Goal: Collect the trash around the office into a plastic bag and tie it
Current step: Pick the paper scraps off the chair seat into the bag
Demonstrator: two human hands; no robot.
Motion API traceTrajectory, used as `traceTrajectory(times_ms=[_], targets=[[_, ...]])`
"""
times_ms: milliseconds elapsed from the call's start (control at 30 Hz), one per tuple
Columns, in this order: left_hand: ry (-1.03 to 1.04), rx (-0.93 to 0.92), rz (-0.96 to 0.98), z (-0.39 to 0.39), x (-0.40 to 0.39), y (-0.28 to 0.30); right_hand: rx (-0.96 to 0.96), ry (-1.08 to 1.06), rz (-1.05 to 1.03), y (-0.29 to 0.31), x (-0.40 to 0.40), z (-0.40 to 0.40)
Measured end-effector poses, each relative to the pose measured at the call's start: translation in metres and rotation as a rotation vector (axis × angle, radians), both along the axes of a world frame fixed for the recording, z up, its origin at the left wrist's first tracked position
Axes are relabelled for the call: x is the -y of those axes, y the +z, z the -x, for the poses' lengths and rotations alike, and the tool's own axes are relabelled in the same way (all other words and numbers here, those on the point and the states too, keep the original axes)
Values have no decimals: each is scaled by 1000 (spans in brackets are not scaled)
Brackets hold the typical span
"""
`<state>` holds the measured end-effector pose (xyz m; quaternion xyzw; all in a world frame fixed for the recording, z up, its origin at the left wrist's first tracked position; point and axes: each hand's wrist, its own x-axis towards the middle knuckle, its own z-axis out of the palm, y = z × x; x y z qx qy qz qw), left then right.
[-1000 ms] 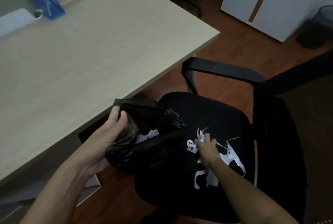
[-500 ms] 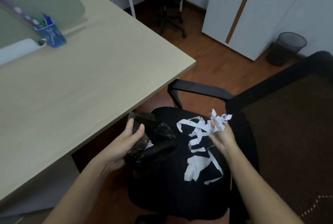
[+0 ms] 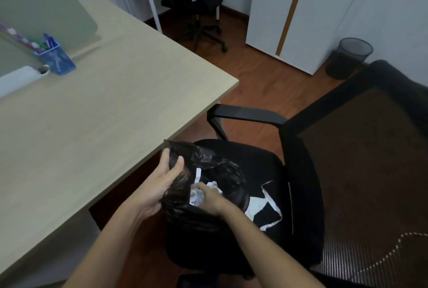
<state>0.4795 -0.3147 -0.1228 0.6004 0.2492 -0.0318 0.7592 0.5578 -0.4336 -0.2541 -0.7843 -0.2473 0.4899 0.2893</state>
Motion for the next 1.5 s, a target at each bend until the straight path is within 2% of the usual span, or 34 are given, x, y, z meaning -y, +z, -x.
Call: traceTrajectory(times_ms=[67,133,200,233,267,300,367,467,533,600,633,667,767,800,900,967,1033,1100,1167,1200,1267,1333,1400,1433,1500], targets=[[7,12,3,5,-5,-13,-83,-154,-159,3,21,-18],[-7,-7,23,10,-12,-27,-146,-578,-329,6,48,-40],[-12,-1,28,12,-15,-34,17,-937,-333,-12,78,-62],[3,14,34,12,-16,-38,142,-972,-215,-27,93,-71],[29,4,52,12,-15,-42,210,-913,-43,-48,107,-77],[48,-9,61,14,-15,-41,196,-789,156,-68,121,-79],[30,16,65,16,-16,-45,48,-589,395,-115,143,-78],[50,11,30,20,-24,-58,7,-452,505,-159,145,-67],[71,3,47,25,-29,-62,182,-408,585,-168,129,-50],[59,8,65,27,-29,-66,380,-410,568,-182,118,-30],[55,22,59,29,-28,-67,380,-416,516,-187,116,-23],[53,34,48,29,-27,-64,305,-483,429,-189,114,-20],[67,8,47,32,-27,-59,258,-603,379,-179,112,-17],[61,6,43,33,-26,-51,125,-788,316,-167,111,-20],[80,-46,79,33,-21,-35,-88,-1091,201,-127,108,-36],[79,-86,92,31,-14,-22,-224,-1225,59,-81,102,-52],[48,-81,89,30,-5,-3,-435,-1373,-200,-28,87,-60],[8,-65,80,28,3,16,-757,-1400,-436,20,64,-56],[-38,-46,81,28,11,37,-1064,-1184,-336,68,35,-37],[-53,-29,78,28,16,52,-1101,-1017,-252,88,22,-27],[-106,-8,63,33,22,79,-916,-672,-134,122,3,-5],[-132,19,32,39,24,99,-630,-360,3,146,-12,11],[-124,25,14,47,18,116,-255,-105,115,173,-14,18],[-116,36,5,51,15,126,-80,-54,124,185,-11,16],[-96,78,2,56,10,140,40,-134,85,213,4,8]])
